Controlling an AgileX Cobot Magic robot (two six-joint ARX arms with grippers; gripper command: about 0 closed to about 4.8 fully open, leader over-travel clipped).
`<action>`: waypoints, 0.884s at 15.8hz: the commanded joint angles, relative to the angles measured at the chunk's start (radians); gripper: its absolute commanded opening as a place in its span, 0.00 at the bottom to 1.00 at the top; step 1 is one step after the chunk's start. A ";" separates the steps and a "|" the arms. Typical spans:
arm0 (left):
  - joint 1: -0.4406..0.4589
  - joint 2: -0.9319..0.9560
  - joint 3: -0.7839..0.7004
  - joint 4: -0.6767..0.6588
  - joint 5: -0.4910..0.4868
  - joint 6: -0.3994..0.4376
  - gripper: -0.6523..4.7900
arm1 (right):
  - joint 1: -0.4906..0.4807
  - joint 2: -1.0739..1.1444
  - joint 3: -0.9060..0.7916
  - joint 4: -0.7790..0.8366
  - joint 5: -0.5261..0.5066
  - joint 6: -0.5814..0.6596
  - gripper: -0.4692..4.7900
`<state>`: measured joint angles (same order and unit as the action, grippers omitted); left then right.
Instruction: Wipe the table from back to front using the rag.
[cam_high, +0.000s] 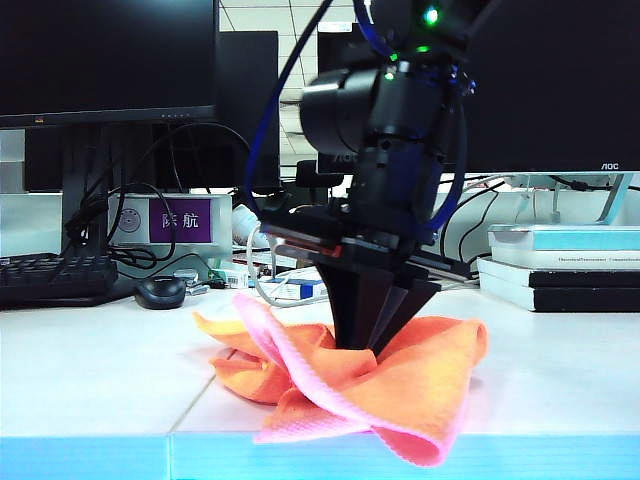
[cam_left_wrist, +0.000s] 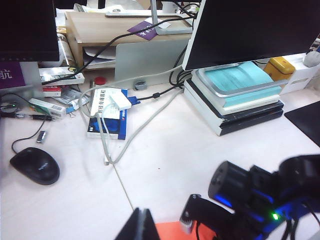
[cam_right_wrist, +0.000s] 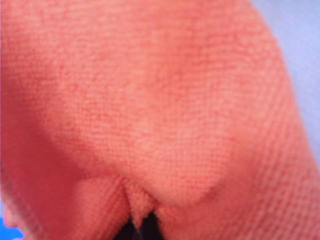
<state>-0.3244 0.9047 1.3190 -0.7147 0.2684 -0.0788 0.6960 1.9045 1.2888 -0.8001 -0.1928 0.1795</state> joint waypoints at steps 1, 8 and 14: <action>0.000 -0.002 0.004 0.017 0.002 0.003 0.11 | -0.054 0.071 -0.024 0.004 0.113 0.004 0.08; 0.000 -0.001 0.004 0.017 0.001 0.004 0.11 | -0.064 0.071 0.006 0.103 0.118 0.005 0.08; 0.000 0.000 0.004 0.014 0.002 0.003 0.11 | -0.078 0.079 0.079 0.113 0.243 0.004 0.08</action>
<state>-0.3244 0.9047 1.3190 -0.7147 0.2684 -0.0788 0.6312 1.9579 1.3796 -0.6731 -0.0006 0.1860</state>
